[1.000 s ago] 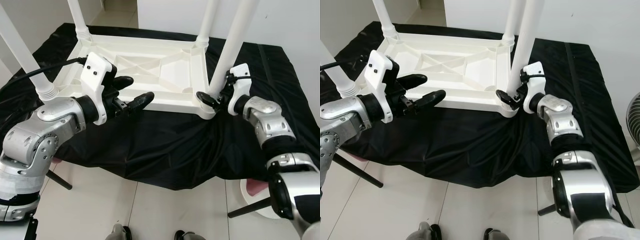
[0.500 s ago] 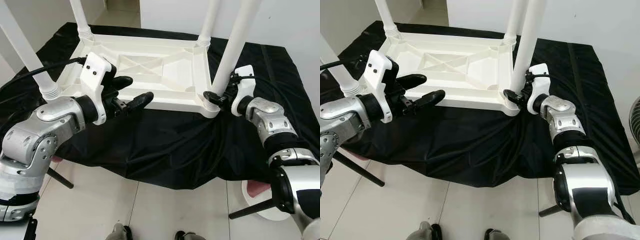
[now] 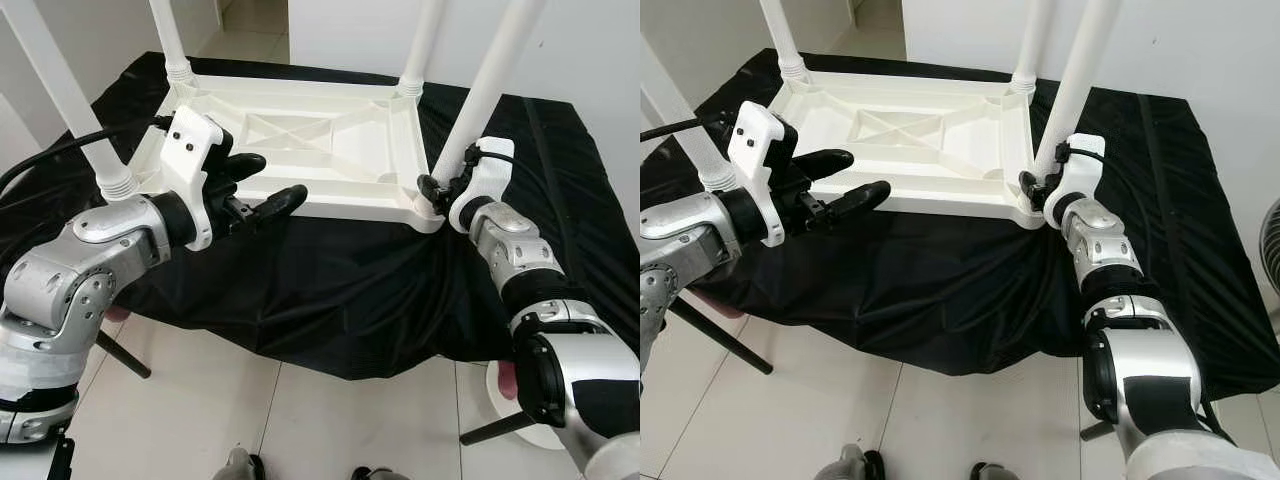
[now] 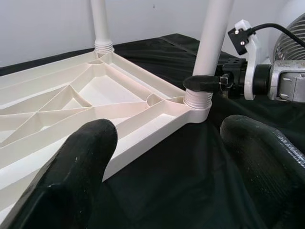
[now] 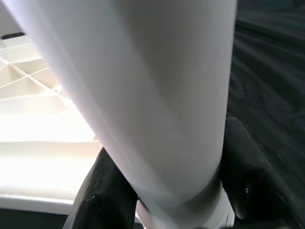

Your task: Building children table

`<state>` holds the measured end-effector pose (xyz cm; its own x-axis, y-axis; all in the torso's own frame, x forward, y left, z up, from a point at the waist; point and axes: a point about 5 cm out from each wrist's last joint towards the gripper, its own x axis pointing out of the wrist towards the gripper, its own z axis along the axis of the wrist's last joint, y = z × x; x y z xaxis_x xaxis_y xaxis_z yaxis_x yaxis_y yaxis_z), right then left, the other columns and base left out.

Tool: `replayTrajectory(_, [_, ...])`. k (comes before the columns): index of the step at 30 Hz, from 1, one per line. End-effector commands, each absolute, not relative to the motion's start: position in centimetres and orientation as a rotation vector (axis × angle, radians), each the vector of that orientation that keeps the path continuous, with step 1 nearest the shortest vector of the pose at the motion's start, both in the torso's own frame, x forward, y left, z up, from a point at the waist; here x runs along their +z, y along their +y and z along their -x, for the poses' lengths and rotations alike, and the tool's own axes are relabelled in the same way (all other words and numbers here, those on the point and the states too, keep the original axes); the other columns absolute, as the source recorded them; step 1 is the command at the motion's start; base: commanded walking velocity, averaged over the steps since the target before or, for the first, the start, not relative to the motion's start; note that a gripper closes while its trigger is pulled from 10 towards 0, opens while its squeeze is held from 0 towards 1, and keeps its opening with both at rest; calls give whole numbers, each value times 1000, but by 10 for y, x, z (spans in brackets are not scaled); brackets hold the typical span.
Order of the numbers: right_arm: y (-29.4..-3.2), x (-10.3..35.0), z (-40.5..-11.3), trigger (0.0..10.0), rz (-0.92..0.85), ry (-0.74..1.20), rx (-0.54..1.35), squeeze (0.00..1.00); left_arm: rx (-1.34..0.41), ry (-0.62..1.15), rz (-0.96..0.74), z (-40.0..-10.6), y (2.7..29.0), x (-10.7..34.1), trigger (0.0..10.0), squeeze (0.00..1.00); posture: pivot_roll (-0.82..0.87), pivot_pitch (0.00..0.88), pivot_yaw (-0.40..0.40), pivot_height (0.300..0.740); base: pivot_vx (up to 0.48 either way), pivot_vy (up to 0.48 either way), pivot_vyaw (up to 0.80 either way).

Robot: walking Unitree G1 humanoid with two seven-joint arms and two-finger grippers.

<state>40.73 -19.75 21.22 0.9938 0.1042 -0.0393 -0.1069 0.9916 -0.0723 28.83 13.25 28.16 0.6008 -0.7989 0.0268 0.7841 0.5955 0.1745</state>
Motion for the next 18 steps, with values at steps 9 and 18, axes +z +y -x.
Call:
replayTrajectory(9, [-221,143,-385,0,35,284,-313,0,-994,-93,-159,-282,131,279,10000,0,4,180,45,740,0,0,0])
replayTrajectory(18, [-207,141,-378,0,-9,249,-493,0,-997,-94,-155,-282,130,279,10000,0,0,173,41,740,0,0,0])
